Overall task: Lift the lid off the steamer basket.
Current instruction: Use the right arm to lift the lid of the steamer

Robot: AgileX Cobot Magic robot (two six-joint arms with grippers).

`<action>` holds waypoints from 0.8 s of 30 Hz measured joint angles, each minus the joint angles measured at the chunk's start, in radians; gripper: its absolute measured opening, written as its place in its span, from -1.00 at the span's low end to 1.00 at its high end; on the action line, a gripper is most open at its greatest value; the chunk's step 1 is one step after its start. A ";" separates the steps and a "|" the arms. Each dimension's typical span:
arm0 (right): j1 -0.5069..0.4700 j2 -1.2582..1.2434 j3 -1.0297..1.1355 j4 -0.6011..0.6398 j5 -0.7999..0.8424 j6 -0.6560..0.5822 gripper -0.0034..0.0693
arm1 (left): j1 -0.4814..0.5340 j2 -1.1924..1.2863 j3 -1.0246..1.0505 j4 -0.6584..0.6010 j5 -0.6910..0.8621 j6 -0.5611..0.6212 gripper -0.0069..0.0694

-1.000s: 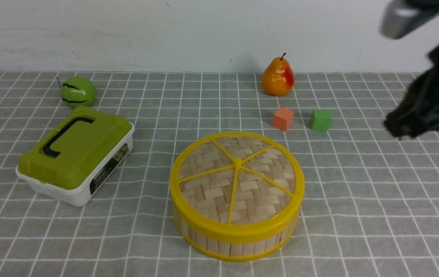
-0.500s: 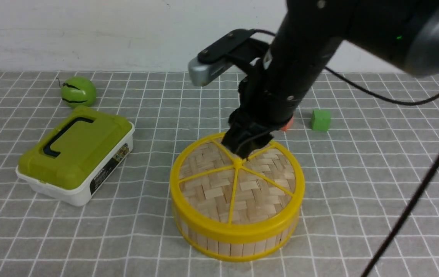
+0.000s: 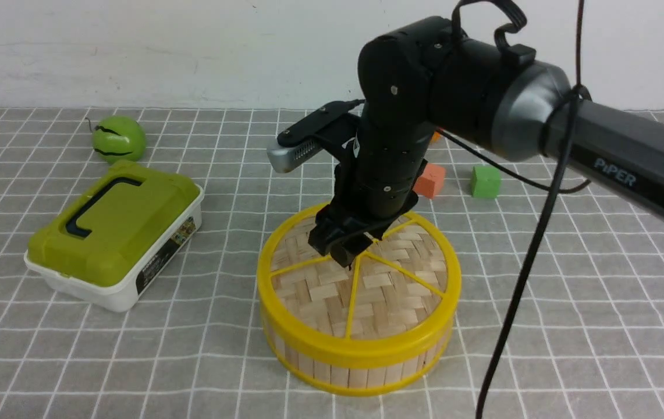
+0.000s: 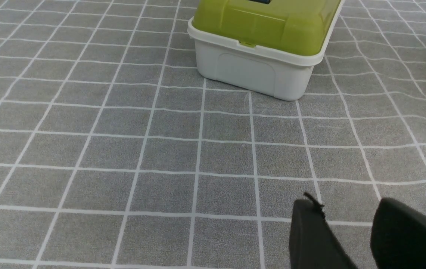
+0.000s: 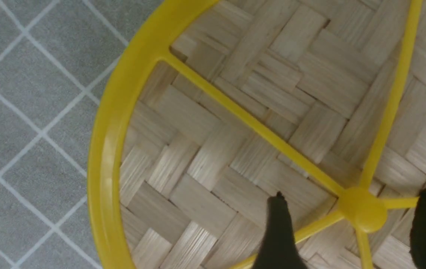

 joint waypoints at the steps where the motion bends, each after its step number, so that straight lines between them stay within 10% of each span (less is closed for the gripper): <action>1: -0.005 0.000 0.000 -0.001 -0.011 0.006 0.16 | 0.000 0.000 0.000 0.000 0.000 0.000 -0.19; 18: -0.038 0.038 -0.007 0.043 -0.028 0.034 -0.05 | 0.000 0.000 0.000 0.000 0.000 0.000 -0.19; 24: -0.038 0.037 -0.009 0.066 -0.010 0.034 -0.56 | 0.000 0.000 0.000 0.000 0.000 0.000 -0.19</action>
